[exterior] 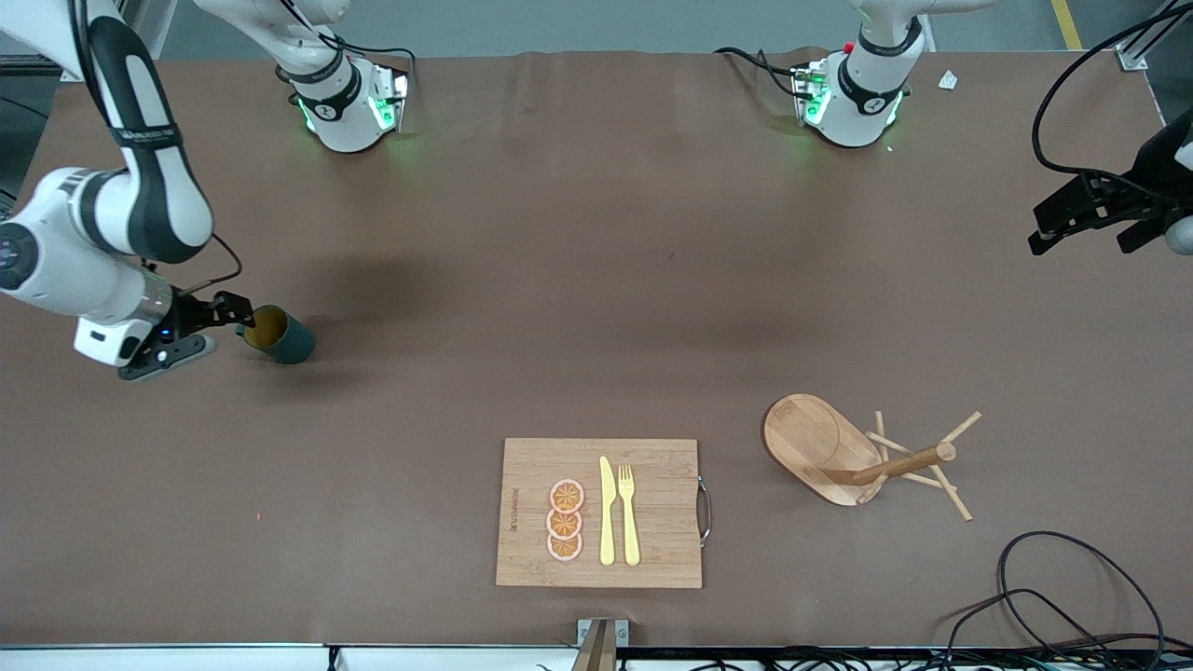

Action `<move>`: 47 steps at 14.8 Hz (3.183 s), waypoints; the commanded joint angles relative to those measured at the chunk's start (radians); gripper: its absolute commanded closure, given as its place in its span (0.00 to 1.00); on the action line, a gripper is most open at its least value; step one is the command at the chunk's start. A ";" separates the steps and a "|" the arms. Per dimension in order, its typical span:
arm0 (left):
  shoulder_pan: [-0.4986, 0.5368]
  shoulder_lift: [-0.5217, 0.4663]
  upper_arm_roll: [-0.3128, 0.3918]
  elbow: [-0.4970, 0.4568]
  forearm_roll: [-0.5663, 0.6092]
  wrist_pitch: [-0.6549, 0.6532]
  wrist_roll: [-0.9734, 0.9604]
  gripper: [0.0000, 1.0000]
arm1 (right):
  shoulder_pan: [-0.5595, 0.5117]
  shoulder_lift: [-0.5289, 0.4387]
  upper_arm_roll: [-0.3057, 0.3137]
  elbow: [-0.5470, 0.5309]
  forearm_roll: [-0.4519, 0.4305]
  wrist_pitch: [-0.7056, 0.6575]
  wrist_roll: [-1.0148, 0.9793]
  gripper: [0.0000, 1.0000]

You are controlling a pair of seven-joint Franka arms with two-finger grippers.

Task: Pass cup and hang on rack
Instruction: 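Reach the right gripper down to the teal mug and grasp its rim, then lift the teal mug with the right gripper and carry it toward the table middle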

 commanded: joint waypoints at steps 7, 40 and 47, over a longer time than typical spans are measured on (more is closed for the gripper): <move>0.026 0.000 -0.003 0.002 -0.010 -0.002 0.011 0.00 | 0.012 0.019 0.008 -0.112 0.017 0.134 -0.081 0.47; 0.024 0.002 -0.002 -0.002 -0.008 -0.011 -0.006 0.00 | 0.927 0.438 0.025 0.640 0.083 -0.103 1.309 1.00; 0.047 0.002 -0.002 -0.002 -0.008 -0.016 -0.009 0.00 | 0.941 0.477 0.025 0.670 0.095 -0.105 1.416 1.00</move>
